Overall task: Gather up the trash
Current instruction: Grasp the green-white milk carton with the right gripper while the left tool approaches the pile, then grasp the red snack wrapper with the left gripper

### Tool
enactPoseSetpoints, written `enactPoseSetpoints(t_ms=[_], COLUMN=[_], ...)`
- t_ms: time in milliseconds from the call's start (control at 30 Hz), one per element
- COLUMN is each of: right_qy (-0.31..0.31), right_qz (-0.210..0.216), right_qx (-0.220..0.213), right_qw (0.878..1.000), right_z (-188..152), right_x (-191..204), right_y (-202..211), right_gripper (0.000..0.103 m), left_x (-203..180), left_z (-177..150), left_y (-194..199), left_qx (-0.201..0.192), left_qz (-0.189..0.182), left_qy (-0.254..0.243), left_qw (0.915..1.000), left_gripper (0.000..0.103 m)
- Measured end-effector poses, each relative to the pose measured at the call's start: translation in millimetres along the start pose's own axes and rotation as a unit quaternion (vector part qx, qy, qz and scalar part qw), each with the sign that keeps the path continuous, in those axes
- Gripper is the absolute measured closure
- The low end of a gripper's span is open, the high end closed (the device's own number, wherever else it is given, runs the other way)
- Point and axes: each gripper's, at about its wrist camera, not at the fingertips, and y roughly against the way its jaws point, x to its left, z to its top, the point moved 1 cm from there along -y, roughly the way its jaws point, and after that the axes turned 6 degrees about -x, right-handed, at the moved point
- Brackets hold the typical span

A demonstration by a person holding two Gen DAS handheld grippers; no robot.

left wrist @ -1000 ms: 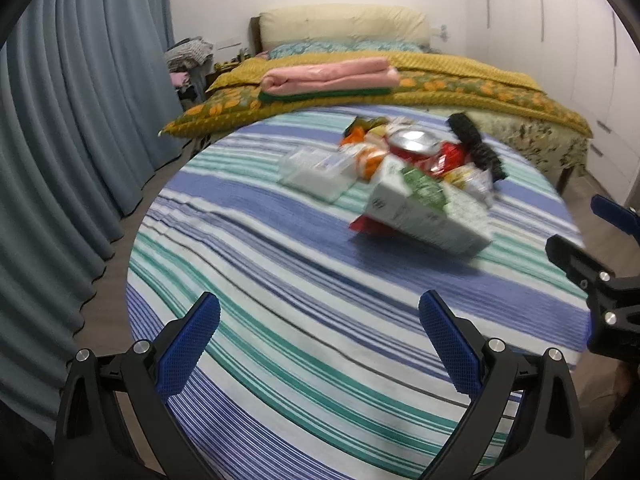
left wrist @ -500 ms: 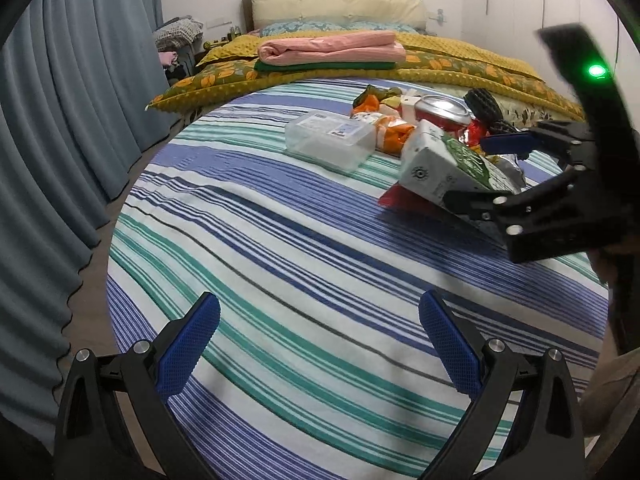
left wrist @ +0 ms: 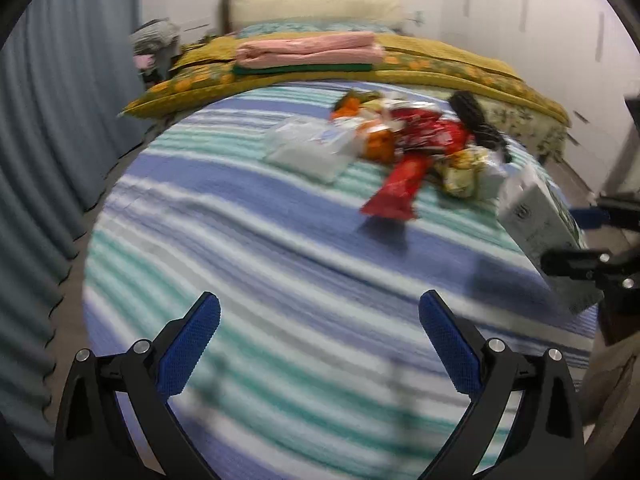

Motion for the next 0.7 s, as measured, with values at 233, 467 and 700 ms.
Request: enactPoseSetpoints(t_ms=[233, 467, 700], right_qy=[-0.039, -0.047, -0.061], right_qz=[-0.085, -0.075, -0.066], right_qx=[-0.008, -0.035, -0.049], right_qw=[0.996, 0.995, 0.995], right_z=[-19, -25, -36], right_x=[-27, -33, -40], right_y=[-18, -17, -3], right_gripper=[0.046, 0.042, 0.050], left_x=[-34, -58, -55], left_z=[46, 66, 53], left_y=[-48, -100, -90], left_qx=[-0.004, 0.042, 0.055], left_qz=[-0.048, -0.053, -0.069], left_qy=[-0.078, -0.143, -0.126], left_qw=[0.9958, 0.9874, 0.9881], left_gripper=[0.004, 0.037, 0.074])
